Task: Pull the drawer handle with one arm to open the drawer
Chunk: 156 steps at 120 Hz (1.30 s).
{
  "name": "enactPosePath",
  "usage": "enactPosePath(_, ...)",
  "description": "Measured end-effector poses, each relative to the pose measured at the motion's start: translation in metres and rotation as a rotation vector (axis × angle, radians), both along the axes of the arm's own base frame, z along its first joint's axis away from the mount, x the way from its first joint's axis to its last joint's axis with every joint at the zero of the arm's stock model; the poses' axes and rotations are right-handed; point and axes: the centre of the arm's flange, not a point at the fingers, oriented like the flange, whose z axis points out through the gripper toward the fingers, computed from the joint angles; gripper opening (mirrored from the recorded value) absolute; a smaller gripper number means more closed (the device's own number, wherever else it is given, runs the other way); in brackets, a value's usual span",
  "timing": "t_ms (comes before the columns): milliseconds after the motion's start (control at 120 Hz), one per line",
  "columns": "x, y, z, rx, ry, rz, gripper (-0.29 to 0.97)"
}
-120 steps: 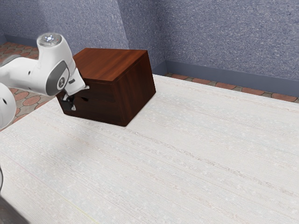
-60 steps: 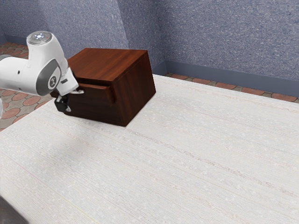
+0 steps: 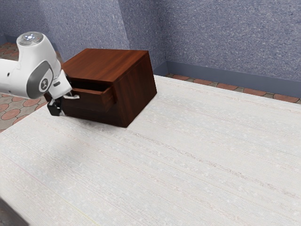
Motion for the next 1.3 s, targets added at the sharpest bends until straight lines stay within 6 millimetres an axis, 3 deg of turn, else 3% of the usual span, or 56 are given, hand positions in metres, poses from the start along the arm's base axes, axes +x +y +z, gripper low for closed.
enactPosePath(575, -0.041, -0.007, -0.004, -0.023, 0.029, 0.005, 0.69)
enactPosePath(992, -0.083, -0.016, 0.002, -0.021, 0.037, 0.005, 0.61)
enactPosePath(1300, -0.101, -0.029, 0.004, -0.010, 0.044, -0.015, 0.59)
